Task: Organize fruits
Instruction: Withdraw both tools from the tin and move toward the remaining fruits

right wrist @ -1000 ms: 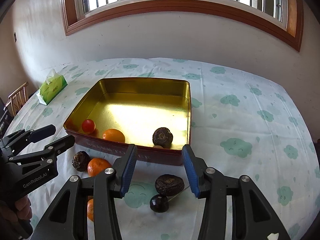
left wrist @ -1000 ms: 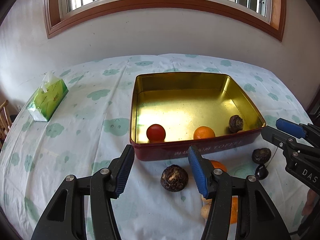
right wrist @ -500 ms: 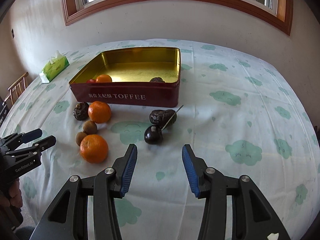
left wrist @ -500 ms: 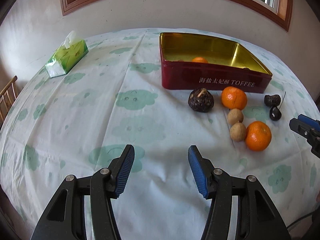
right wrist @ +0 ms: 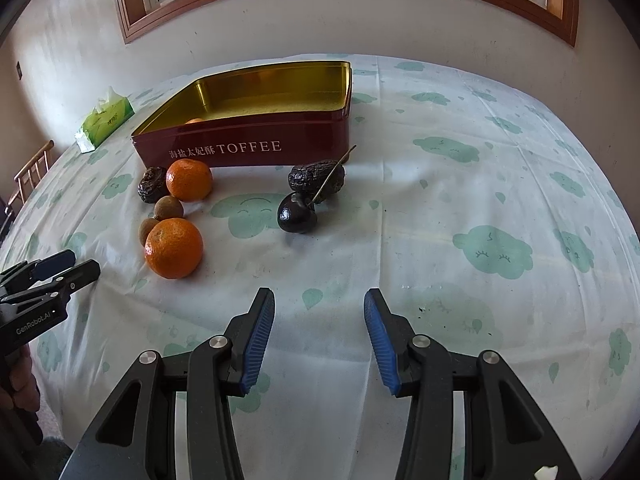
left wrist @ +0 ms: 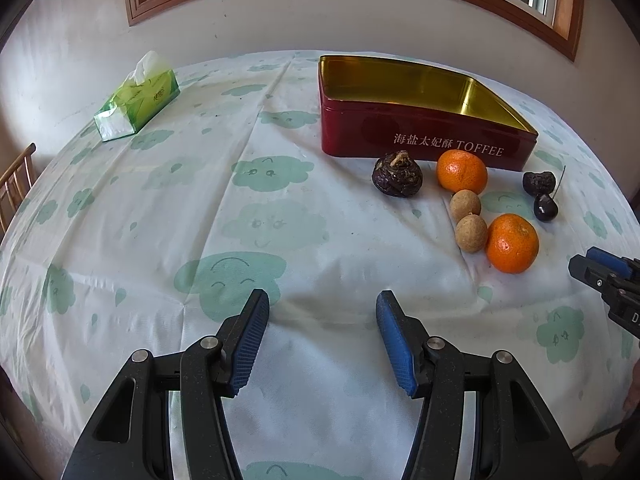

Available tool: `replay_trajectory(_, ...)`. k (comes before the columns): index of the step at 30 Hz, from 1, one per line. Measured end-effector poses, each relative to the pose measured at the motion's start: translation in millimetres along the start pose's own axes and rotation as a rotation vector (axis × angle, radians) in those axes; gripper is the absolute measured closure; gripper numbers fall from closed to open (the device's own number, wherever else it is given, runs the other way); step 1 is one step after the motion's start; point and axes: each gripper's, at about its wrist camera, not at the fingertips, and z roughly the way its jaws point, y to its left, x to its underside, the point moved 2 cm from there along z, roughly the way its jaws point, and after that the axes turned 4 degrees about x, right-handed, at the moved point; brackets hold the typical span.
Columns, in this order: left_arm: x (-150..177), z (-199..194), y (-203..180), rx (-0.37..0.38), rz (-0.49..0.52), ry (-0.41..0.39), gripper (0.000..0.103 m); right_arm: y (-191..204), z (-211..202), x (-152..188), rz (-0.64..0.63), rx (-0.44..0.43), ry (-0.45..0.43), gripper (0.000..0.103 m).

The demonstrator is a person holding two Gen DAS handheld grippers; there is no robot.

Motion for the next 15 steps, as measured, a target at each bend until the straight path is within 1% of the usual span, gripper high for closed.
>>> replay_trajectory(6, -2, 3, -1, 0.003, 0.001, -0.010, 0.046, 3, 7, -4, -0.001, -0.004, 0.005, 0.059)
replay_trajectory(15, -11, 11, -3, 0.006, 0.006, -0.014, 0.046, 12, 21, -19, -0.044, 0.017, -0.009, 0.058)
